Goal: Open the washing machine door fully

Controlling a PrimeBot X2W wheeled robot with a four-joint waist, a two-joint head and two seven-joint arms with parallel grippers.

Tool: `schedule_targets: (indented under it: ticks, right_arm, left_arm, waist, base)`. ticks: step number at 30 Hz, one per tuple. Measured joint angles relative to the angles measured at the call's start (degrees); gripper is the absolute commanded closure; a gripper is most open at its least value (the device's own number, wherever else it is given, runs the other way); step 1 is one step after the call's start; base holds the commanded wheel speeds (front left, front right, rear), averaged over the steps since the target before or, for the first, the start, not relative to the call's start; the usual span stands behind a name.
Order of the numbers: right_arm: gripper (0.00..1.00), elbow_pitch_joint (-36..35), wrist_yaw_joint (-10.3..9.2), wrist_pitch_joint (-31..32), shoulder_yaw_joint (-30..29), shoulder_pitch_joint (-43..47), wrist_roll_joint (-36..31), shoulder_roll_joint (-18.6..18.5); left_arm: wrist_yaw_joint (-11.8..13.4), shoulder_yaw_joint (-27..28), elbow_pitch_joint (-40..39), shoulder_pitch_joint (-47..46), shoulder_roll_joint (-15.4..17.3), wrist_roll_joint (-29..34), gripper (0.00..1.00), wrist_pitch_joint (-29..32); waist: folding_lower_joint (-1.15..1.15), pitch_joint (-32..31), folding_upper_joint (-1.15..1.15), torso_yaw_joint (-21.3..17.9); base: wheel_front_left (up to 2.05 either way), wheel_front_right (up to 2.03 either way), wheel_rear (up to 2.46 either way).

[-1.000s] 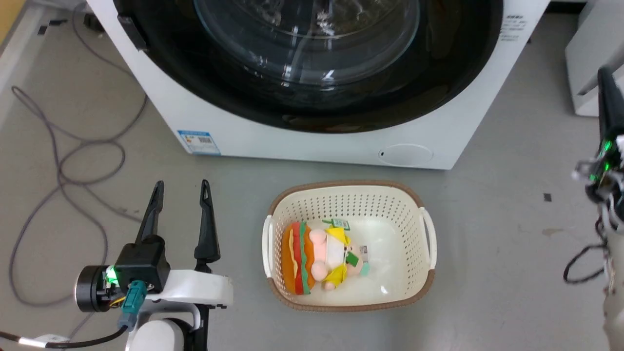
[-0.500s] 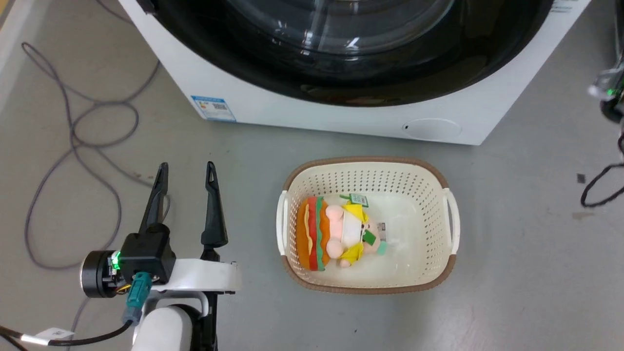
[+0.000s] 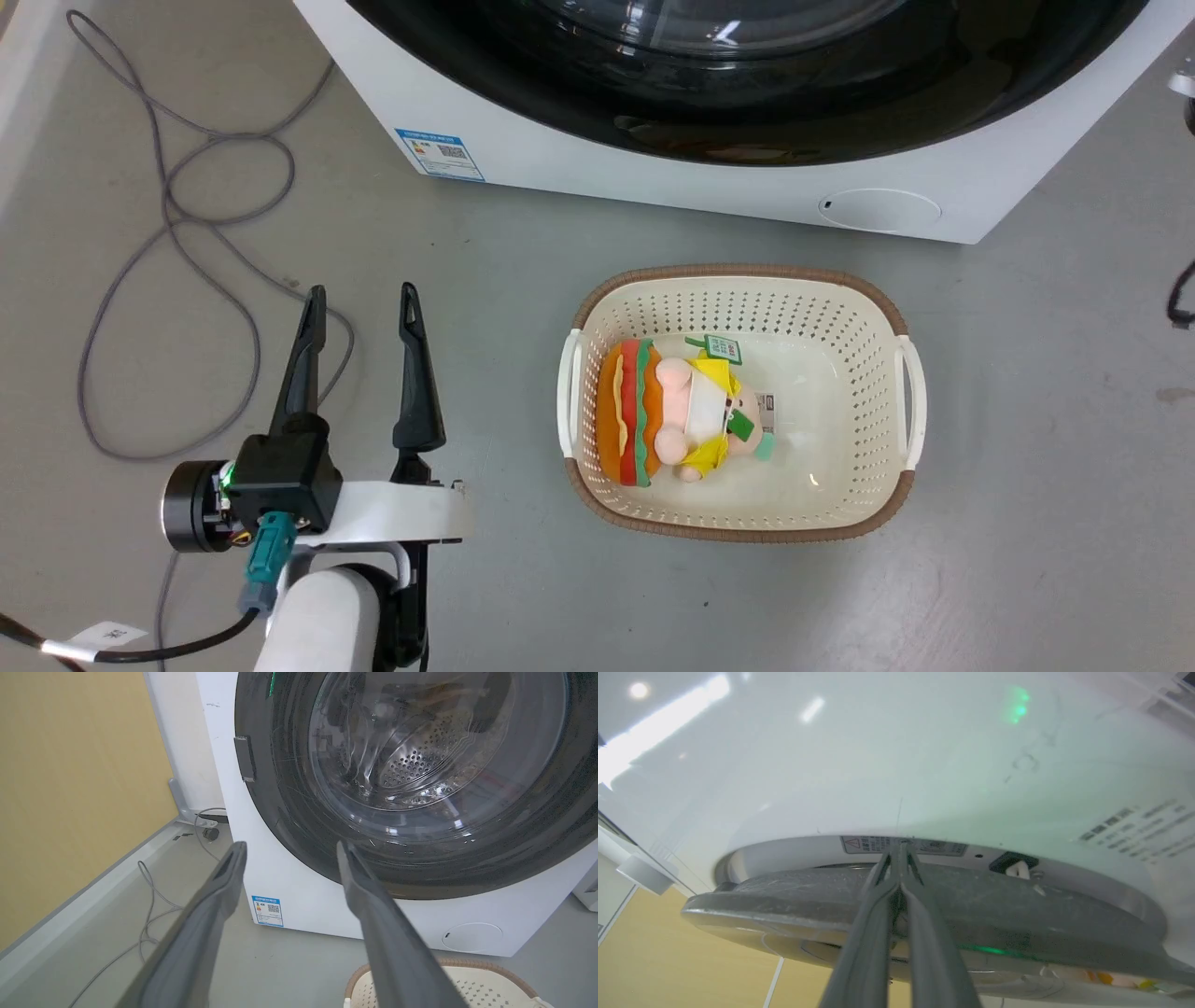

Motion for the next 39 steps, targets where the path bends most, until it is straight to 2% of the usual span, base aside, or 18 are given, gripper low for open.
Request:
schedule_targets:
  ticks: [4,9,18,32,39]
  right_arm:
    - [1.0,0.68,0.0,2.89,0.98,0.0,2.81,-1.23]
    - [1.0,0.55,-0.01,6.23,3.05,0.1,2.82,-2.01]
    - [1.0,-2.11,-0.01,10.63,6.02,3.05,2.5,-1.08]
    - [1.0,-11.94,-0.01,18.23,9.46,17.7,5.01,0.74]
    - [1.0,-18.11,-0.01,19.58,10.23,26.15,6.26,1.52]
  left_arm:
    - [0.36,-0.35,0.11,0.0,0.0,-0.08,0.0,-0.34]
    - [0.57,-0.22,0.19,0.0,0.0,-0.07,0.0,-0.49]
    - [0.05,0.43,0.99,0.01,-0.01,-0.02,0.0,-0.49]
    - [-1.52,2.59,2.54,3.86,-0.01,0.91,0.0,-0.49]
    - [-2.53,3.53,3.58,5.66,-0.01,1.63,0.0,-0.49]
  waist:
    - [0.0,-0.21,0.0,0.14]
    - [-0.01,-0.93,0.0,-0.44]
    - [0.0,-2.34,0.0,-1.73]
    - [-0.01,-9.43,0.0,-3.78]
    - [-0.01,-13.15,0.0,-4.27]
  base:
    - [0.0,0.0,0.0]
    - [0.0,0.0,0.0]
    - [0.0,0.0,0.0]
    - [0.0,0.0,0.0]
    - [0.0,0.0,0.0]
